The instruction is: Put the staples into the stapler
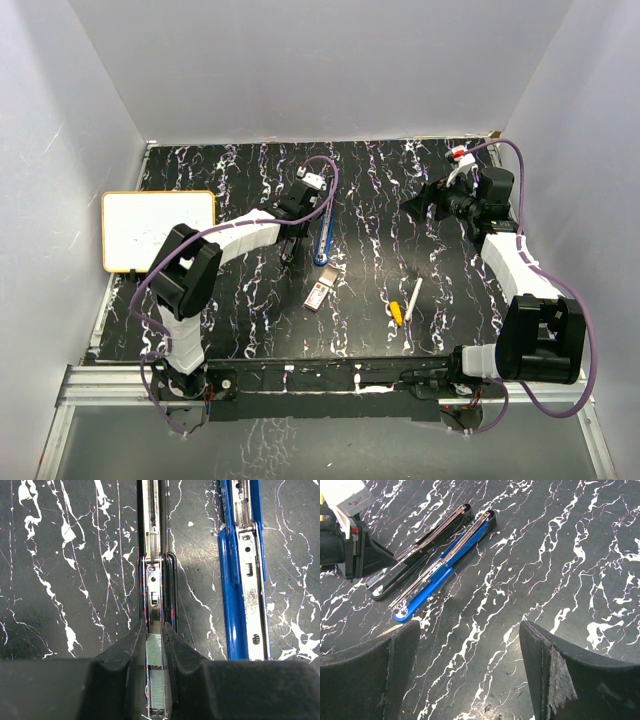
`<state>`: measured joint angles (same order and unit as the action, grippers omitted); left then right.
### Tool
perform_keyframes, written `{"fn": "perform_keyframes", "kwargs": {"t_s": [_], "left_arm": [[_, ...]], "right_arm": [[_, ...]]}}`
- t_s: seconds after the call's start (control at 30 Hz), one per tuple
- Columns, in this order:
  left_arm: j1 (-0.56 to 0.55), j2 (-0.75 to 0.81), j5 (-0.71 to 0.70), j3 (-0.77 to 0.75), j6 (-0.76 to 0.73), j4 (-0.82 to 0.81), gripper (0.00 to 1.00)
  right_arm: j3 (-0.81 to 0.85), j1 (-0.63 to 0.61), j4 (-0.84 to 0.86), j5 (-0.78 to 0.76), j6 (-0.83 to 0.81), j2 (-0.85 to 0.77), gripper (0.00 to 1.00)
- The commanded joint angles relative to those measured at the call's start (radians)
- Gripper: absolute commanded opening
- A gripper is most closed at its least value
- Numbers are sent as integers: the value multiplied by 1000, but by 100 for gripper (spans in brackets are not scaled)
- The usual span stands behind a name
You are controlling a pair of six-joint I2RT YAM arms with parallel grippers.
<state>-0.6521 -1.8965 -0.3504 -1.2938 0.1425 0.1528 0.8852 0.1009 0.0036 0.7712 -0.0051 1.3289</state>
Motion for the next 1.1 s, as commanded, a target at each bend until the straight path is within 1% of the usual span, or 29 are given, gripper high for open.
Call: {"fn": "perform_keyframes", "kwargs": {"t_s": [0.0, 0.7, 1.07], "left_arm": [[-4, 9, 8, 9, 12, -17, 0], [-4, 50, 37, 60, 22, -49, 0], [-5, 54, 44, 64, 20, -58, 0]], "right_arm": [[-8, 8, 54, 16, 0, -13, 83], [-12, 9, 59, 14, 0, -13, 83], [-12, 11, 60, 16, 1, -12, 84]]}}
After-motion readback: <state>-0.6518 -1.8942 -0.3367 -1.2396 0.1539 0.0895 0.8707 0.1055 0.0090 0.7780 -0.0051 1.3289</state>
